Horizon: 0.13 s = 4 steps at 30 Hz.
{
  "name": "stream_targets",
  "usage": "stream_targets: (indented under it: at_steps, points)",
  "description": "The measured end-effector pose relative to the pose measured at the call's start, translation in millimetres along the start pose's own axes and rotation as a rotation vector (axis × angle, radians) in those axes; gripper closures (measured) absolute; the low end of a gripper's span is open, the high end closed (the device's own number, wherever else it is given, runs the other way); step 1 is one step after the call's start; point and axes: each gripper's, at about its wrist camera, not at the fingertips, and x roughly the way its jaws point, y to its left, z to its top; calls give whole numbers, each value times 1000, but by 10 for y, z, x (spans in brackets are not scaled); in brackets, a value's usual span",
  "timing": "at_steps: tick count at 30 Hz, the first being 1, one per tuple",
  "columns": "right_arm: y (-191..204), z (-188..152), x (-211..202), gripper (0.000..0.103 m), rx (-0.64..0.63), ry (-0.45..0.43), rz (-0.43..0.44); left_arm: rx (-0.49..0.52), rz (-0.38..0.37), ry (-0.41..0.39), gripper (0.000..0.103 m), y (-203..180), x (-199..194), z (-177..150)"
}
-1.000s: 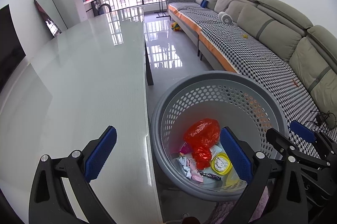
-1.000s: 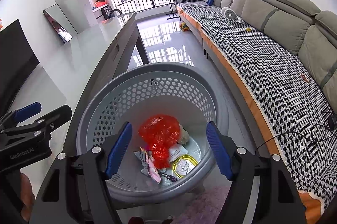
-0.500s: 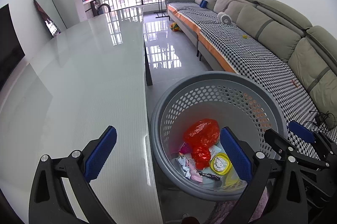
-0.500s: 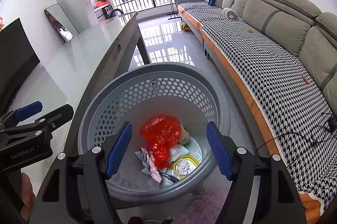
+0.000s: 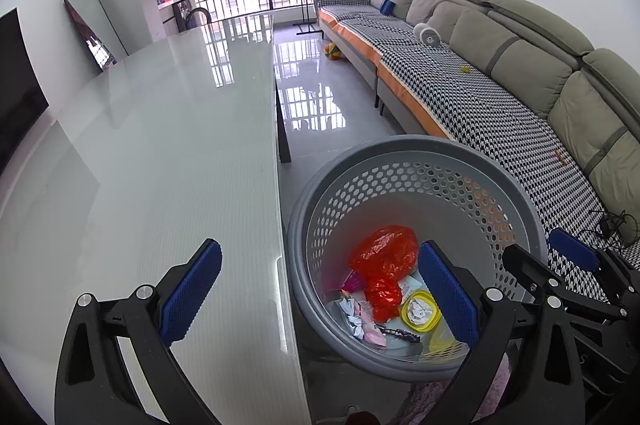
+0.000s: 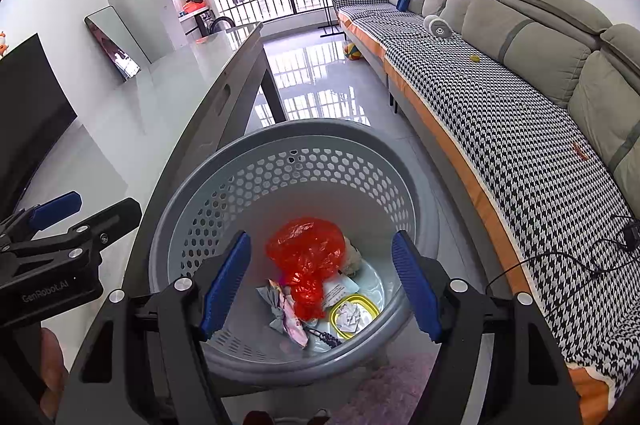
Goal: Collect trash
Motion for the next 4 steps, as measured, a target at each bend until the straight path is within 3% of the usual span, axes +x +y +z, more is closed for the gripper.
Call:
stream_targets:
  at_steps: [4]
  points:
    - [13, 6, -15, 33, -3, -1, -1, -3, 0, -2, 6, 18, -9, 4]
